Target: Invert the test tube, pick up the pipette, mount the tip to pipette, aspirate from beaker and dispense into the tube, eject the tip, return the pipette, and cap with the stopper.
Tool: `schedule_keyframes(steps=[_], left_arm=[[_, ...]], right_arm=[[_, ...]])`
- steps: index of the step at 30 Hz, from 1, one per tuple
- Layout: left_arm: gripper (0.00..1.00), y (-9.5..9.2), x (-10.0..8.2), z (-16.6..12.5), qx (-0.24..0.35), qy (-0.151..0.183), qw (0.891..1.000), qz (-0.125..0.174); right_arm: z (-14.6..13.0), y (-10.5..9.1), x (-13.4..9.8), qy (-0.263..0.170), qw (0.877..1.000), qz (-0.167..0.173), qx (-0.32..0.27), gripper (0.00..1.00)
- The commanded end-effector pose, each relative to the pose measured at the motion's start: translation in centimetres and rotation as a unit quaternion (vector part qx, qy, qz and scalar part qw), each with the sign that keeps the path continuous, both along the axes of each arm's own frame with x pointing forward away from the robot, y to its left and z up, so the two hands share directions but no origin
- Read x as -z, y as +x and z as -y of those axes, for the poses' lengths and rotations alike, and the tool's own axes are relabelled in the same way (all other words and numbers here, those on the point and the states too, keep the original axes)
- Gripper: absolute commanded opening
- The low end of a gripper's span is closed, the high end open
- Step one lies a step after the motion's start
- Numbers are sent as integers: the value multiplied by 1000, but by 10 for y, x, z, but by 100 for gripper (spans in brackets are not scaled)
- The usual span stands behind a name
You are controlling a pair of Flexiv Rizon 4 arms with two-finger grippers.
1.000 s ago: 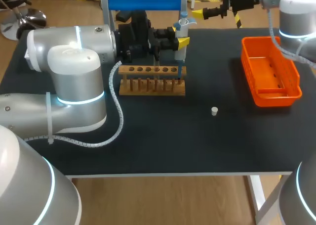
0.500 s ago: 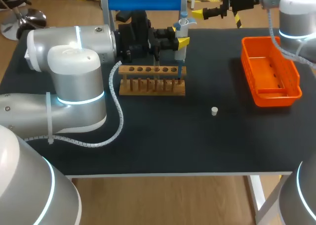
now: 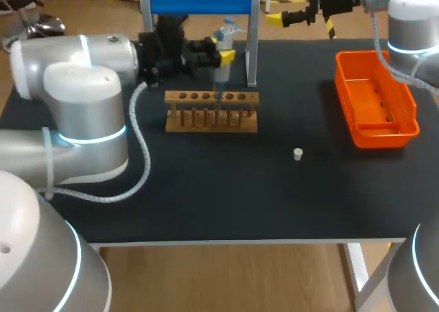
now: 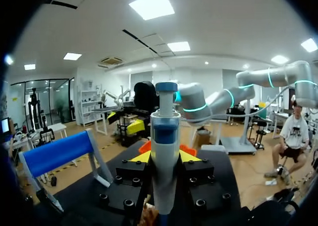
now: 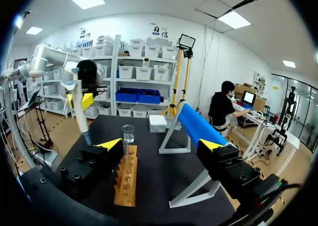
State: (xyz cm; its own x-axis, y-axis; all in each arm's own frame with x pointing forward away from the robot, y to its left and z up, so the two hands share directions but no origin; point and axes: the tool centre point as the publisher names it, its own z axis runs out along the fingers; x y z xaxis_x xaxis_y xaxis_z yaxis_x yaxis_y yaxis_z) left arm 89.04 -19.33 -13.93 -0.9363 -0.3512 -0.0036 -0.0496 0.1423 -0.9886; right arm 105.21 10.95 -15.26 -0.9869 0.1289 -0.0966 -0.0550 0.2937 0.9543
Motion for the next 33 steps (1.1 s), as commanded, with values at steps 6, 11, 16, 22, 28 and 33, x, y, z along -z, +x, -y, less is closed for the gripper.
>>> schedule_keyframes(steps=[6,11,16,22,28,33], left_arm=[[0,20,-7,-76,-39,42,998,-12],[0,40,-6,-98,-81,53,995,-13],[0,61,-2,-113,-133,68,989,-19],[0,85,-2,-122,-177,81,980,-26],[0,106,-1,-124,-216,94,971,-32],[0,121,0,-124,-255,97,961,-42]], right_arm=[[1,0,-1,-2,1000,-1,-1,100],[1,0,-1,-2,1000,-1,-1,100],[1,0,-1,-2,1000,-1,-1,100],[1,0,-1,-2,1000,-1,-1,100],[1,0,-1,-2,1000,-1,-1,100],[1,0,-1,-2,1000,-1,-1,100]])
